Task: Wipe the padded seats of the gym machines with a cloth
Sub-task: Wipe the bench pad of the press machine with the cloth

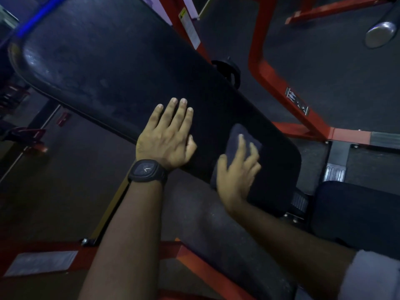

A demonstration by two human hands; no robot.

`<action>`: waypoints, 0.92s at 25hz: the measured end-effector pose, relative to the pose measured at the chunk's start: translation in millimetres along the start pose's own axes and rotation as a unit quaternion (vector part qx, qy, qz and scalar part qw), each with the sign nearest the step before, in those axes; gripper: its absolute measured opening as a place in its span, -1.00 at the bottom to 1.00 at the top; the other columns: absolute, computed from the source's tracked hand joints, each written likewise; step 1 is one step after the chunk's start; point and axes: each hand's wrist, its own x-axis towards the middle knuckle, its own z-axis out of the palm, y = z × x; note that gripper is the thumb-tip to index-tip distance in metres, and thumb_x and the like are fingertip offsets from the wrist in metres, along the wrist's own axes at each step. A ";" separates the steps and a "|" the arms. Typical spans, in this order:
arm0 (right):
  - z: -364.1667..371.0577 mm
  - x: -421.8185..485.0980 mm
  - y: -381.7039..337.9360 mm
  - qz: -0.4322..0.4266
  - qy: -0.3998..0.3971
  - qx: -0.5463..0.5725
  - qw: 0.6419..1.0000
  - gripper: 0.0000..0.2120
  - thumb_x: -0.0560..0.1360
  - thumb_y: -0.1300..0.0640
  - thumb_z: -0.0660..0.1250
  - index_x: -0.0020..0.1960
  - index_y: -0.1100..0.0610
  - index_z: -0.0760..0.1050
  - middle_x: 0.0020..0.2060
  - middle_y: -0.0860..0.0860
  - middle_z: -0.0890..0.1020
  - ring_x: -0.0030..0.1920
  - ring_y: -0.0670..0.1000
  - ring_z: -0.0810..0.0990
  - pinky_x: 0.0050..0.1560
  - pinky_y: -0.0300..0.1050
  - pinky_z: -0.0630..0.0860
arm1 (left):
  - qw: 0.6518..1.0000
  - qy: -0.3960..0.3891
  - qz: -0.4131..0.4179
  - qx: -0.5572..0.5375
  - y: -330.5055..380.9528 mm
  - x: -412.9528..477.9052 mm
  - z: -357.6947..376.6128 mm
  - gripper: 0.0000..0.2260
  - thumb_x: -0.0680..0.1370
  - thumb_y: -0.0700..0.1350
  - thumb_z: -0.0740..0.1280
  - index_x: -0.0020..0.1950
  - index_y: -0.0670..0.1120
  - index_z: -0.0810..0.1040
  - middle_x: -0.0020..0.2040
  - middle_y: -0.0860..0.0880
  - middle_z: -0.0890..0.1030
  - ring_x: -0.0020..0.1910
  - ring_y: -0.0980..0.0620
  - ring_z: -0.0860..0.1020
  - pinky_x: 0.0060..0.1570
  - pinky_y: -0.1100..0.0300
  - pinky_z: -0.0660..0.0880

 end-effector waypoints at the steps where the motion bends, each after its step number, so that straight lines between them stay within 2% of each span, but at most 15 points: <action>1: -5.0 -10.2 10.2 -0.190 -0.017 -0.037 0.981 -0.37 0.53 -0.02 0.31 0.56 -0.08 0.23 0.50 0.10 0.25 0.28 0.24 0.39 0.23 0.17 0.45 | 1.000 0.002 0.003 0.001 -0.5 0.2 0.8 -0.48 0.59 0.04 0.14 0.49 -0.17 0.45 0.51 -0.18 0.42 0.52 -0.17 0.37 0.50 -0.13 0.24; 3: -10.6 1.4 37.8 -0.358 -0.051 -0.085 0.929 -0.38 0.51 -0.03 0.31 0.54 -0.09 0.25 0.49 0.07 0.26 0.26 0.23 0.41 0.19 0.15 0.48 | 1.000 0.002 0.000 0.009 -1.9 1.0 0.9 -0.48 0.59 0.04 0.14 0.49 -0.17 0.45 0.52 -0.17 0.42 0.52 -0.16 0.36 0.51 -0.12 0.23; 5: -6.6 17.5 29.1 -0.079 -0.014 0.015 0.997 -0.37 0.52 0.00 0.33 0.55 -0.13 0.24 0.50 0.06 0.26 0.27 0.26 0.39 0.21 0.17 0.46 | 1.000 -0.003 -0.006 0.006 -1.6 1.4 -0.6 -0.48 0.59 0.04 0.13 0.50 -0.16 0.44 0.52 -0.17 0.41 0.52 -0.16 0.35 0.51 -0.12 0.21; 6: -4.1 12.8 14.9 0.074 0.004 0.053 0.996 -0.37 0.53 0.01 0.32 0.56 -0.12 0.23 0.50 0.07 0.26 0.28 0.28 0.39 0.24 0.19 0.43 | 1.000 -0.006 -0.007 0.006 -0.5 0.6 -1.1 -0.47 0.59 0.04 0.13 0.50 -0.16 0.43 0.52 -0.17 0.41 0.53 -0.16 0.35 0.51 -0.12 0.21; 7: -1.1 6.8 6.0 0.093 0.016 0.034 0.995 -0.39 0.54 0.00 0.30 0.57 -0.10 0.23 0.51 0.10 0.26 0.29 0.29 0.39 0.26 0.20 0.41 | 1.000 -0.008 -0.005 0.004 0.5 0.4 -1.1 -0.47 0.59 0.04 0.14 0.50 -0.17 0.43 0.52 -0.17 0.41 0.53 -0.16 0.35 0.51 -0.12 0.21; 9: -2.4 -4.0 16.8 -0.203 0.000 -0.044 0.978 -0.41 0.52 -0.02 0.26 0.54 -0.06 0.27 0.49 0.10 0.29 0.28 0.26 0.41 0.26 0.17 0.42 | 1.000 -0.009 -0.002 0.003 0.5 1.5 -0.8 -0.47 0.59 0.04 0.14 0.50 -0.17 0.44 0.52 -0.17 0.41 0.52 -0.16 0.35 0.51 -0.12 0.21; 10: -4.7 4.2 27.7 -0.295 -0.020 -0.075 0.952 -0.40 0.50 -0.03 0.27 0.53 -0.07 0.27 0.48 0.08 0.29 0.27 0.25 0.42 0.23 0.15 0.43 | 1.000 -0.010 -0.002 0.005 -0.6 1.7 -0.6 -0.47 0.59 0.04 0.14 0.50 -0.17 0.44 0.52 -0.17 0.41 0.52 -0.16 0.35 0.51 -0.12 0.21; 11: -7.0 21.0 31.8 -0.278 -0.027 -0.073 0.957 -0.39 0.50 -0.02 0.30 0.53 -0.09 0.27 0.49 0.06 0.29 0.26 0.24 0.42 0.21 0.13 0.43 | 1.000 -0.011 -0.003 0.008 -1.4 1.6 -0.8 -0.47 0.59 0.04 0.14 0.50 -0.16 0.44 0.52 -0.17 0.41 0.52 -0.16 0.35 0.51 -0.12 0.21; 14: -6.1 40.0 1.1 0.131 0.003 0.047 0.990 -0.37 0.56 0.01 0.31 0.58 -0.13 0.20 0.53 0.05 0.22 0.31 0.25 0.37 0.26 0.13 0.38 | 1.000 -0.011 -0.011 0.005 -0.3 1.5 -3.3 -0.48 0.59 0.04 0.14 0.50 -0.16 0.44 0.52 -0.17 0.41 0.52 -0.16 0.36 0.51 -0.13 0.22; 15: -6.2 36.9 -4.5 0.094 -0.003 0.017 0.995 -0.37 0.56 0.01 0.31 0.58 -0.12 0.19 0.54 0.06 0.21 0.31 0.25 0.36 0.27 0.14 0.38 | 1.000 -0.011 -0.009 0.004 0.8 0.9 -3.3 -0.47 0.59 0.04 0.13 0.50 -0.17 0.44 0.52 -0.17 0.41 0.52 -0.16 0.36 0.51 -0.13 0.22; 17: -10.7 32.6 9.5 -0.264 -0.019 -0.045 0.963 -0.38 0.53 -0.01 0.31 0.55 -0.09 0.25 0.50 0.08 0.26 0.28 0.23 0.39 0.24 0.12 0.44 | 1.000 -0.010 -0.001 0.005 -0.1 1.7 -1.4 -0.47 0.59 0.04 0.12 0.50 -0.17 0.44 0.52 -0.17 0.41 0.52 -0.16 0.36 0.51 -0.13 0.21; 18: -11.4 45.0 20.9 -0.349 -0.034 -0.068 0.934 -0.39 0.51 -0.03 0.30 0.54 -0.09 0.27 0.48 0.07 0.29 0.26 0.22 0.42 0.21 0.11 0.46 | 1.000 -0.008 -0.002 0.007 -1.1 2.3 -0.9 -0.48 0.60 0.04 0.12 0.50 -0.17 0.44 0.52 -0.17 0.41 0.52 -0.16 0.36 0.51 -0.12 0.21; 19: -10.8 60.9 21.8 -0.330 -0.036 -0.073 0.941 -0.39 0.50 -0.04 0.30 0.53 -0.11 0.27 0.47 0.05 0.31 0.24 0.20 0.43 0.19 0.11 0.49 | 1.000 -0.008 -0.003 0.007 -2.3 2.8 -0.9 -0.48 0.60 0.03 0.12 0.50 -0.17 0.44 0.52 -0.17 0.41 0.52 -0.16 0.35 0.51 -0.12 0.20; 22: -2.7 78.0 -19.2 0.081 0.008 0.058 0.995 -0.37 0.52 -0.03 0.32 0.56 -0.14 0.23 0.47 0.02 0.29 0.23 0.18 0.40 0.21 0.18 0.50 | 1.000 -0.017 -0.008 0.013 -0.6 2.9 -2.6 -0.48 0.60 0.04 0.12 0.50 -0.17 0.43 0.53 -0.17 0.40 0.53 -0.16 0.35 0.52 -0.12 0.19; 23: -0.5 76.2 -27.5 0.050 0.012 0.031 0.998 -0.38 0.52 -0.03 0.32 0.56 -0.12 0.24 0.47 0.05 0.30 0.22 0.19 0.41 0.21 0.17 0.50 | 1.000 -0.021 -0.007 0.013 0.7 3.1 -3.3 -0.47 0.60 0.04 0.12 0.50 -0.17 0.43 0.53 -0.17 0.40 0.53 -0.16 0.35 0.52 -0.12 0.20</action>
